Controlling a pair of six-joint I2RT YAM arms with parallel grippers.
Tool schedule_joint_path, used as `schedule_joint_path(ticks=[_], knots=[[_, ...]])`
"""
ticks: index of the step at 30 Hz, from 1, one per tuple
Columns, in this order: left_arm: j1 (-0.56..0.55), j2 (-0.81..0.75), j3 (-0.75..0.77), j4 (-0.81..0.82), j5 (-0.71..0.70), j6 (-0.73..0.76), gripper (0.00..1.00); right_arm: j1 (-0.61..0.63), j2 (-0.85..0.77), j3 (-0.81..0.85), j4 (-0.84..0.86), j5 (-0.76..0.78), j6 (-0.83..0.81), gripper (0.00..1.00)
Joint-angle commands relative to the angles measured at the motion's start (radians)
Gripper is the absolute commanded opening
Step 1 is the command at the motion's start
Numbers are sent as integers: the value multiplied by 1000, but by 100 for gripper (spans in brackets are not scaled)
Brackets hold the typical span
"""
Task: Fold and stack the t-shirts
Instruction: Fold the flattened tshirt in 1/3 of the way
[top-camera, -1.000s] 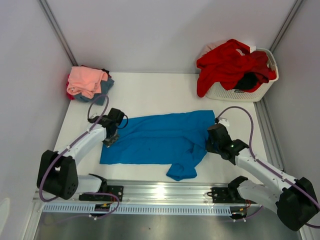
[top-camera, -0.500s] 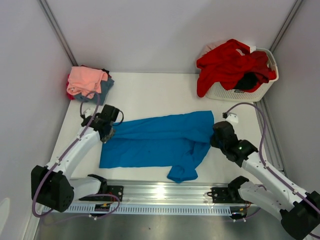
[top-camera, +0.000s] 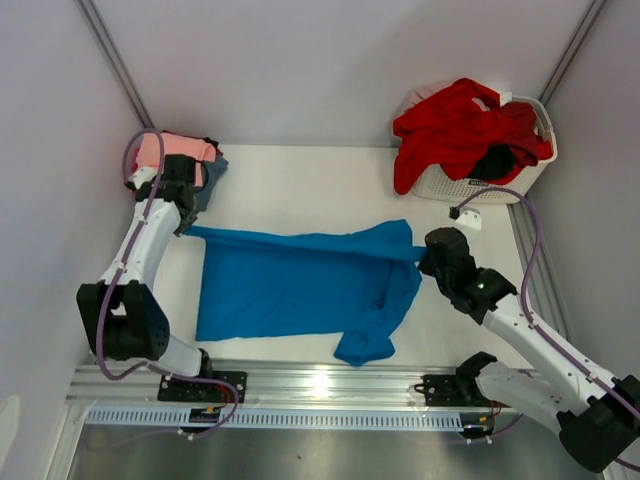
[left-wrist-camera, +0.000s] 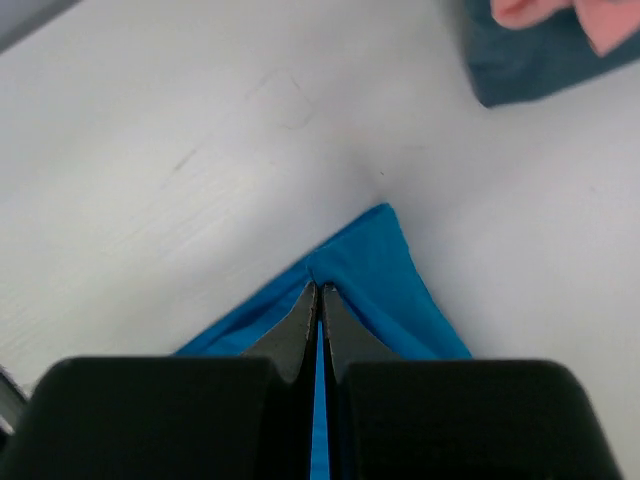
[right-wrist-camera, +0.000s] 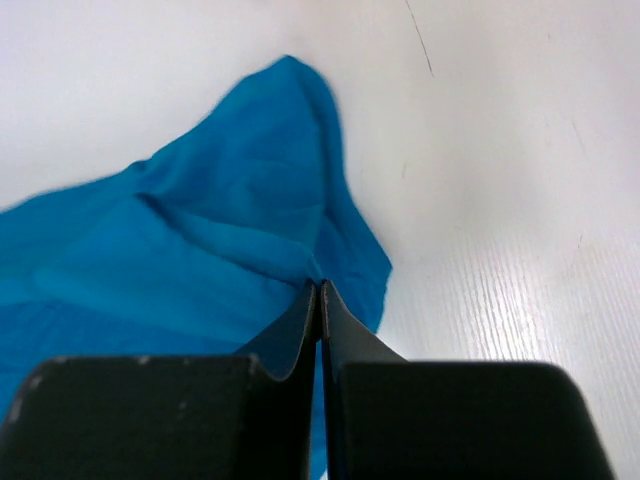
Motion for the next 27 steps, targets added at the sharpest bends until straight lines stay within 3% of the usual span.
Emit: schedule_joint_path(ticks=[1, 7, 13, 27], knots=[[71, 47, 71, 41, -26, 117, 0, 6, -48, -52, -5, 52, 39, 0], [74, 171, 144, -8, -15, 153, 1, 4, -28, -71, -8, 108, 62, 0], [50, 113, -57, 67, 49, 148, 0, 3, 47, -81, -8, 80, 111, 0], [-47, -19, -247, 36, 163, 59, 0, 7, 75, -135, 1, -7, 160, 0]])
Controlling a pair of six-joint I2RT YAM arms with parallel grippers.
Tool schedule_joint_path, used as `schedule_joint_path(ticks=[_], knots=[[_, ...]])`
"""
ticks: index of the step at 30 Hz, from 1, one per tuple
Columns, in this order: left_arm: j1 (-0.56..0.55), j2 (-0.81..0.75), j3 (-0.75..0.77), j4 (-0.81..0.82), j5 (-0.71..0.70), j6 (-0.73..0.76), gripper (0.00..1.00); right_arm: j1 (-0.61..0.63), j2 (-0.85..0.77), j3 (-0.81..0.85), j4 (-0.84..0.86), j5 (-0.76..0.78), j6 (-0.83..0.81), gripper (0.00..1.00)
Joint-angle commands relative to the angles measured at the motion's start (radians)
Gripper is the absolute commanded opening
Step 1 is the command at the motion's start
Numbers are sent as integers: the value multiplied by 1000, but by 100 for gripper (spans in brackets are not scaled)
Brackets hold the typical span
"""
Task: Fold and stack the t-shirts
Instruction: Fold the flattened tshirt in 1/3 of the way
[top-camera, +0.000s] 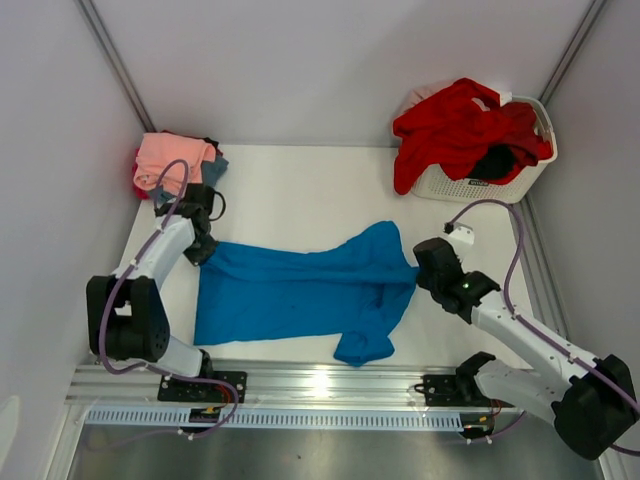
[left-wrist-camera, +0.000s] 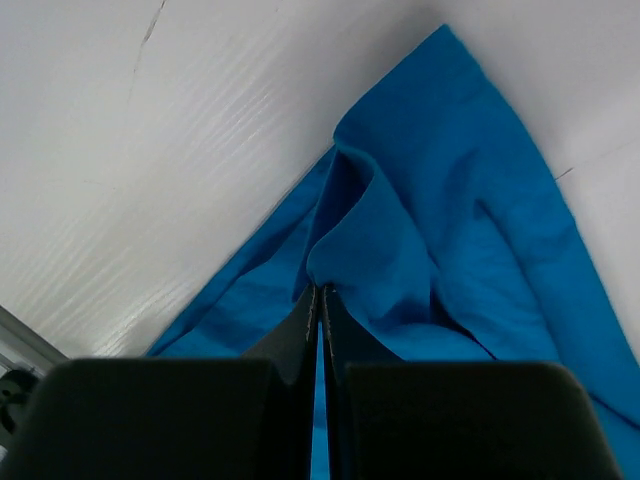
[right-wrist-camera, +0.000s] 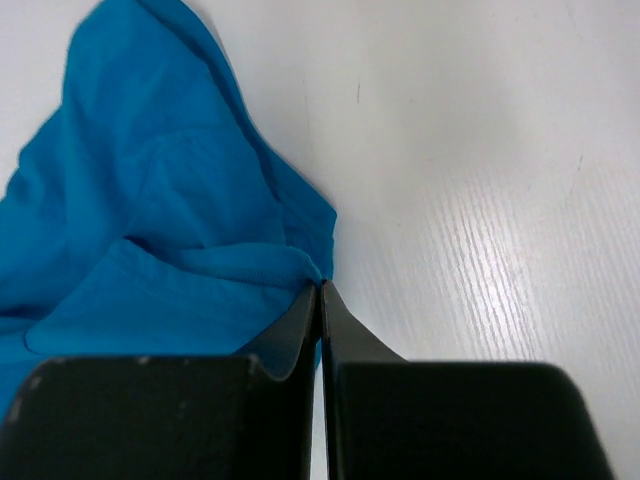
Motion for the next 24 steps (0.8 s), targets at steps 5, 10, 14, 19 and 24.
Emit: schedule_joint_path(ticks=[5, 10, 14, 19, 24], knots=[[-25, -51, -91, 2, 16, -68, 0, 24, 58, -56, 37, -68, 85, 0], [-25, -59, -122, -22, -10, -112, 1, 48, 102, -74, 49, -62, 99, 0], [-24, -60, -130, -37, -27, -151, 1, 51, 103, -91, 76, -51, 86, 0], [-12, -66, -139, -11, 12, -128, 13, 53, 98, -84, 72, -8, 102, 37], [-4, -161, -131, -8, 29, -103, 65, 53, 3, -64, 60, 59, 64, 54]])
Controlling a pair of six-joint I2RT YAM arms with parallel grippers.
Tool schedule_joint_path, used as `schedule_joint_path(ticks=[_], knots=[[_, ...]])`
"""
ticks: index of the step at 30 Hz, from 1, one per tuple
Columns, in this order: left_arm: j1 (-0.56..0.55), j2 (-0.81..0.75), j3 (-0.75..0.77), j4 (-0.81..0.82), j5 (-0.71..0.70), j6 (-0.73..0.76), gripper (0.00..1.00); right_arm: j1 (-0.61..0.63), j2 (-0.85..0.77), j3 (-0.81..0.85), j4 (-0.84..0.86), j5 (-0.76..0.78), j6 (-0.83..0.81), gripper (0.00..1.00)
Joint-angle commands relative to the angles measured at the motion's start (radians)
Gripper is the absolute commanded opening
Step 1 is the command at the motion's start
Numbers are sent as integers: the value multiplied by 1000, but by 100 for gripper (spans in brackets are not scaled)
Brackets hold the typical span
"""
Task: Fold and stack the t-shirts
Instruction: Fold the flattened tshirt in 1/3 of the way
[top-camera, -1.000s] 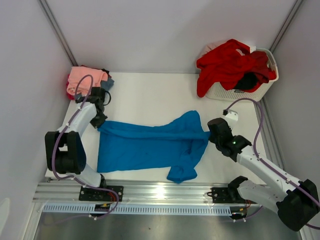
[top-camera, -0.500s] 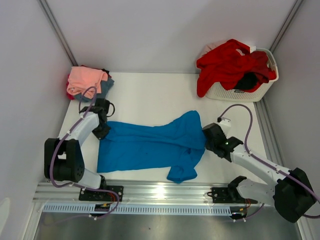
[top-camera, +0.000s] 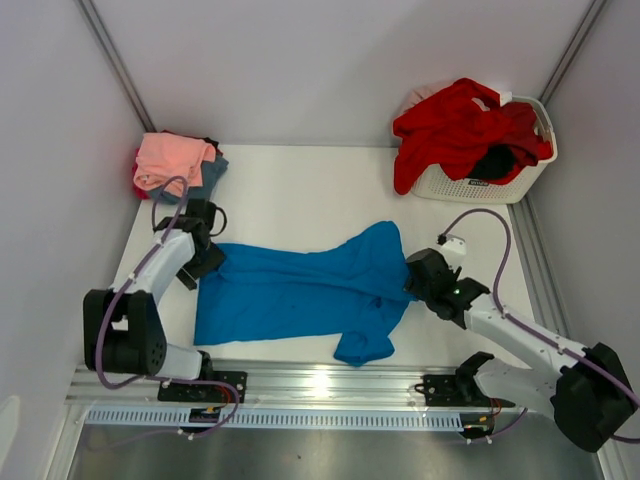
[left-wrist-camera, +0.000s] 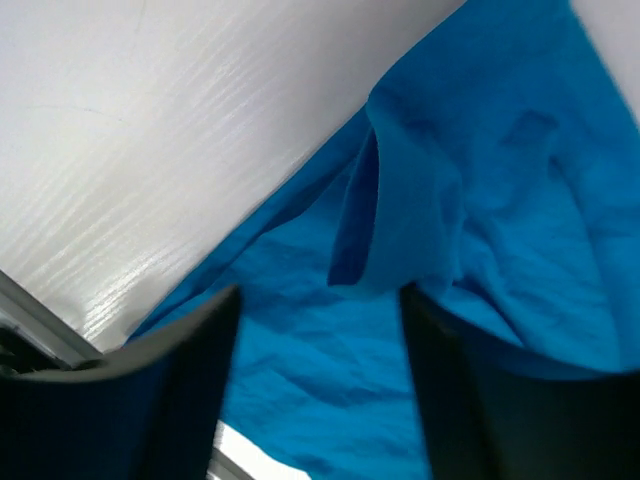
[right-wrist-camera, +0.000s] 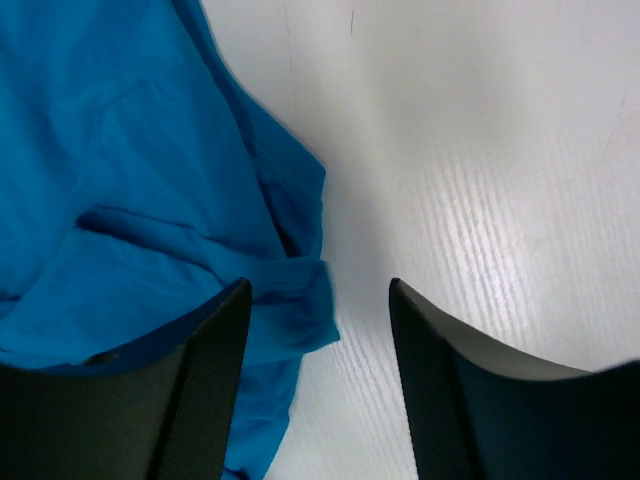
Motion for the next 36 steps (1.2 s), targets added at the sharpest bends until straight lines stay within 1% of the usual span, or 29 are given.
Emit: schedule_joint_path(ticks=[1, 4, 7, 10, 12, 15, 16, 19, 23, 24, 27, 31, 36], knots=[[6, -125, 11, 15, 8, 3, 74, 6, -88, 43, 10, 102, -18, 63], [8, -199, 33, 19, 10, 13, 78, 5, -126, 88, 33, 126, -69, 65], [14, -223, 57, 30, 24, 13, 79, 5, -105, 134, 93, 152, -121, 65], [22, -220, 67, 37, 28, 17, 78, 2, -14, 192, 130, 162, -162, 65], [29, -204, 61, 80, 62, 26, 78, 0, 72, 200, 182, 166, -181, 65], [52, -116, 59, 110, 85, 2, 77, -32, 193, 206, 283, 130, -219, 64], [71, -51, 70, 111, 102, -3, 76, -40, 225, 208, 335, 94, -228, 64], [106, 39, 108, 114, 142, -13, 74, -73, 348, 223, 410, 54, -262, 64], [124, 152, 125, 153, 192, 3, 69, -103, 500, 309, 434, 16, -290, 63], [128, 166, 151, 156, 206, 11, 68, -107, 548, 326, 435, -2, -297, 63], [129, 221, 177, 163, 206, 36, 68, -127, 601, 381, 449, -30, -320, 63], [173, 278, 208, 162, 268, 40, 67, -156, 675, 444, 455, -85, -340, 62], [198, 283, 209, 202, 277, 72, 66, -158, 736, 465, 455, -108, -350, 60]])
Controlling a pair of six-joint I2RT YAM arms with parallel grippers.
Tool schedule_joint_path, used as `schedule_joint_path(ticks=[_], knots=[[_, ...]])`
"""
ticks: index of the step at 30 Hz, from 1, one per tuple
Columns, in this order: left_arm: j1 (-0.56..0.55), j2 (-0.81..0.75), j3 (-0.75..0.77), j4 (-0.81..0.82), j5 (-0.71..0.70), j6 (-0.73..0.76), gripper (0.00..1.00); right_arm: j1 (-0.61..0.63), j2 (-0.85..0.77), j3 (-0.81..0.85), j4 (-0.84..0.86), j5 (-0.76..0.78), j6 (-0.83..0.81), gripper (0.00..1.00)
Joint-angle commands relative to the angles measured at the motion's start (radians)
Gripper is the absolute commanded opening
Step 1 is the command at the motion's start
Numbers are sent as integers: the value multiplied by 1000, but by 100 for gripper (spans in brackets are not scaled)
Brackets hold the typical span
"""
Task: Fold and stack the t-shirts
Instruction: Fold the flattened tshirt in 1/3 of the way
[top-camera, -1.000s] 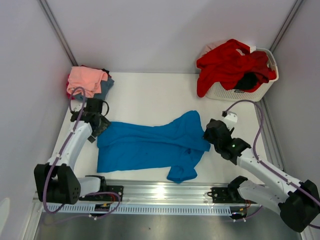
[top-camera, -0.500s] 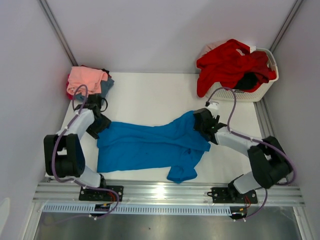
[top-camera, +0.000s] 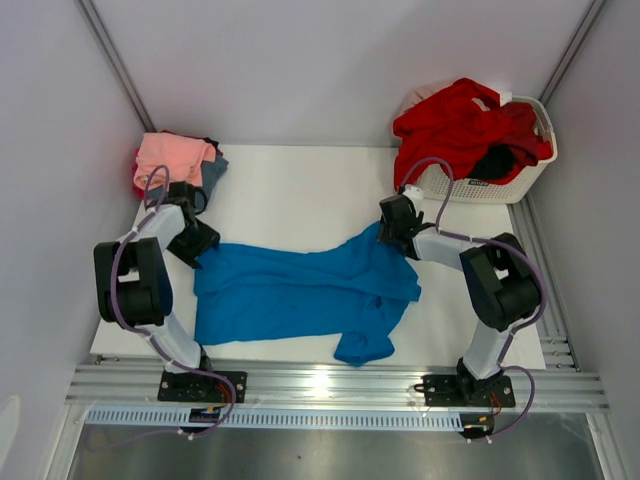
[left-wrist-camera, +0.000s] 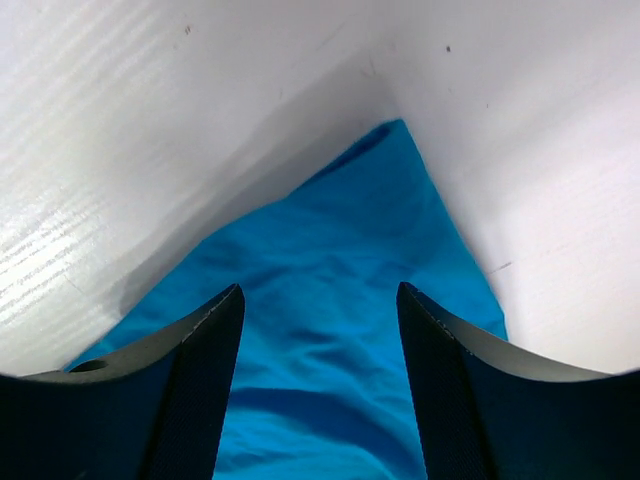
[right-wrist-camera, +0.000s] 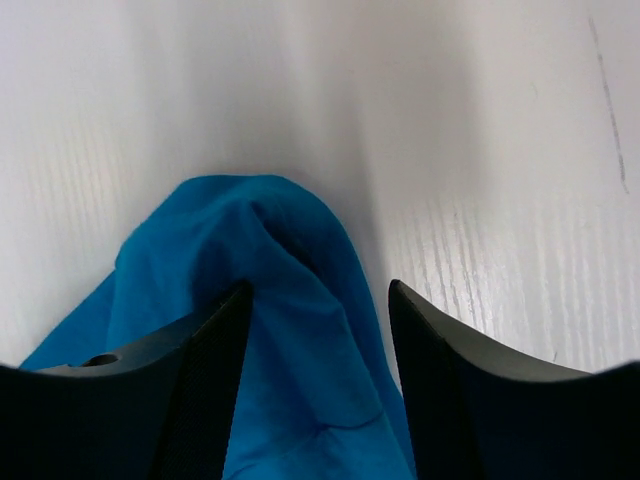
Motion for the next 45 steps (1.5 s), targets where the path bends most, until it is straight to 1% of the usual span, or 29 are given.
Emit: schedule_joint_path(ticks=[1, 7, 9, 10, 11, 13, 14, 15, 16, 17, 18, 19, 20, 21, 24, 25, 28, 29, 31, 34, 35, 39, 42, 44, 45], knots=[[23, 9, 40, 35, 30, 40, 66, 0, 35, 28, 39, -29, -10, 60], [29, 68, 82, 12, 27, 58, 63, 3, 98, 20, 30, -67, 28, 55], [29, 75, 85, 17, 22, 71, 58, 6, 114, 5, 38, -83, 31, 45], [29, 80, 86, 20, 25, 77, 54, 13, 120, 3, 38, -81, 31, 42], [29, 87, 89, 18, 30, 86, 47, 15, 126, 3, 38, -81, 34, 34], [28, 118, 125, -9, 25, 85, 38, 18, 141, 14, 29, -83, 40, 26], [28, 121, 134, -9, 33, 86, 21, 20, 144, 17, 27, -81, 39, 18], [31, 129, 138, -8, 41, 91, 15, 20, 144, 23, 23, -83, 37, 14], [32, 130, 148, -8, 41, 97, 6, 20, 143, 25, 18, -81, 33, 8], [32, 132, 148, -11, 39, 98, 1, 20, 138, 26, 15, -74, 29, 6], [35, 138, 152, -17, 30, 98, 1, 20, 132, 26, 10, -54, 23, 4], [37, 141, 161, -29, 26, 97, 1, 20, 118, 23, 9, -40, 20, 1], [40, 144, 168, -35, 22, 95, 1, 18, 111, 23, 6, -23, 17, 0], [49, 144, 168, -37, 21, 95, 1, 18, 103, 23, -10, 20, 25, 0], [64, 143, 183, -41, 13, 94, 1, 1, 77, 23, -30, 67, 33, 0], [68, 144, 188, -43, 0, 95, 1, -5, 71, 26, -36, 107, 37, 0], [68, 153, 235, -63, -39, 103, 1, -28, 52, 43, -48, 196, 36, 0], [68, 158, 281, -73, -45, 106, 1, -34, 51, 51, -46, 213, 31, 0], [68, 170, 310, -83, -54, 117, 1, -56, 57, 75, -43, 241, 17, 0], [68, 212, 420, -98, -63, 137, 1, -89, 100, 159, -57, 217, -9, 0], [68, 241, 442, -106, -65, 140, 1, -94, 118, 216, -66, 203, -18, 0], [68, 313, 600, -147, -51, 150, 1, -105, 247, 363, -114, 158, -46, 0], [66, 339, 652, -134, -22, 164, 0, -105, 307, 445, -111, 131, -58, 0], [68, 351, 658, -114, 1, 175, 1, -105, 339, 489, -125, 120, -70, 0], [68, 354, 668, -101, 25, 187, 1, -103, 376, 543, -137, 117, -73, 0]])
